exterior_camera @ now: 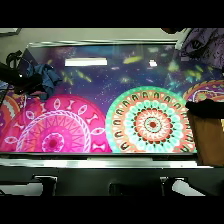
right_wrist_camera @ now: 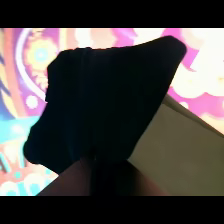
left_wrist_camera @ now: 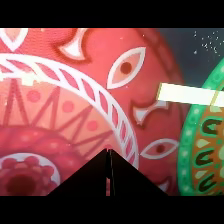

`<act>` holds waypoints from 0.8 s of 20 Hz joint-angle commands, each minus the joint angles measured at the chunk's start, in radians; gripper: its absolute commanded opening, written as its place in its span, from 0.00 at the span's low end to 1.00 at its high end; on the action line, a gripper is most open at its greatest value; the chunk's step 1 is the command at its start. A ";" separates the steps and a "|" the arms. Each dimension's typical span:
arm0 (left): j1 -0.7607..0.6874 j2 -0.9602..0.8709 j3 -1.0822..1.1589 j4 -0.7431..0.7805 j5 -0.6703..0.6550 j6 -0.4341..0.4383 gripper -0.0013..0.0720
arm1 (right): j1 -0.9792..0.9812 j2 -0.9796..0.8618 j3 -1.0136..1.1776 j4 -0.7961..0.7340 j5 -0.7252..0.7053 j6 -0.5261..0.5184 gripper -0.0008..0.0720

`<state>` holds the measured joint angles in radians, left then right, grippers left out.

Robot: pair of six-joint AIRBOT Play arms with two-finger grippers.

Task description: Fold the clothes and pants, and hang the long-sleeved shirts on hangers.

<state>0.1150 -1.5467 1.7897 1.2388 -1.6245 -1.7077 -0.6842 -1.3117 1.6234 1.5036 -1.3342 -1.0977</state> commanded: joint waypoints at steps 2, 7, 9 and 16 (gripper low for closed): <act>0.000 0.000 0.000 0.000 -0.011 0.006 0.04 | -0.001 0.011 0.001 -0.184 -0.144 0.003 0.05; 0.000 0.000 0.000 0.000 -0.021 0.010 0.04 | -0.001 0.022 -0.081 -0.256 -0.203 -0.001 0.05; 0.000 0.000 0.000 0.000 -0.031 0.010 0.04 | -0.001 0.050 -0.185 -0.286 -0.196 0.007 0.05; 0.000 0.000 0.000 0.000 -0.036 0.009 0.04 | -0.001 0.125 -0.505 -0.348 -0.148 0.066 0.06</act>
<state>0.1150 -1.5467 1.7897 1.2388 -1.6585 -1.6985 -0.6849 -1.2045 1.2217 1.1828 -1.4929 -1.0531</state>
